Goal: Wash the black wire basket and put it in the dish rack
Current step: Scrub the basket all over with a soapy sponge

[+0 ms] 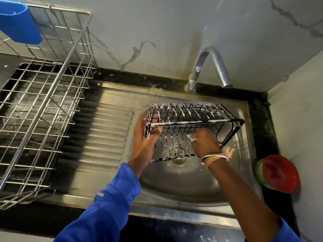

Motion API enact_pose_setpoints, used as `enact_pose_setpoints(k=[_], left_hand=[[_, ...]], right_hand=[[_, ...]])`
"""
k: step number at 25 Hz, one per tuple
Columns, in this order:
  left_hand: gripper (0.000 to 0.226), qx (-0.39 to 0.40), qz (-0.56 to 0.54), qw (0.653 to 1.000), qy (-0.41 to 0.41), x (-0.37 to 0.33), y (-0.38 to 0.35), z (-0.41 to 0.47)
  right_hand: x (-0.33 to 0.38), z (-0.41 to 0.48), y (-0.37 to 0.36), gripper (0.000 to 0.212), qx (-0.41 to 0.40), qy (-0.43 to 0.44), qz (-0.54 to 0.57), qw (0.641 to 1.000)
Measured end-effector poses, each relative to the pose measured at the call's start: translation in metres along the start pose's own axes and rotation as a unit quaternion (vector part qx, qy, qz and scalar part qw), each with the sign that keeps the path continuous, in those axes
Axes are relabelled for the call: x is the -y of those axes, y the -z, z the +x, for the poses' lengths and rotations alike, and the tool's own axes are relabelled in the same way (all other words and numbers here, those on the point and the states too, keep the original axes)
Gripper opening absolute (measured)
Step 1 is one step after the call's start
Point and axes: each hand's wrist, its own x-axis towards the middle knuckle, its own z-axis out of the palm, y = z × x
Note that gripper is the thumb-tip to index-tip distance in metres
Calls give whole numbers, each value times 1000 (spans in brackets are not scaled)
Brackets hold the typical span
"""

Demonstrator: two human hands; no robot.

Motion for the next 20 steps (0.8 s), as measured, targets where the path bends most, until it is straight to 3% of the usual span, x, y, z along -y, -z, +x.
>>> enact_pose_setpoints(k=[2, 6, 9, 11, 13, 15, 18, 20], left_hand=[[32, -18, -8, 1000, -4, 0, 2, 2], [47, -18, -3, 1000, 5, 0, -7, 3], [55, -9, -2, 1000, 11, -1, -7, -1], [68, -14, -13, 1000, -7, -4, -4, -2], [73, -11, -6, 1000, -10, -1, -5, 0], [68, -4, 5, 1000, -5, -1, -8, 0], [59, -8, 8, 1000, 0, -2, -6, 0], [41, -10, -6, 1000, -1, -6, -5, -1]], right_hand=[[-5, -1, 3, 14, -44, -31, 37, 998], [45, -33, -15, 15, 66, 59, 128, 988], [21, -14, 1, 12, -15, -19, 153, 988], [4, -7, 12, 10, -80, -69, 136, 985], [17, -11, 7, 10, -66, -56, 148, 985], [38, -23, -8, 13, -10, 0, 132, 991], [29, -21, -10, 25, -54, 64, 47, 995], [12, -13, -4, 32, -68, 34, -11, 997]])
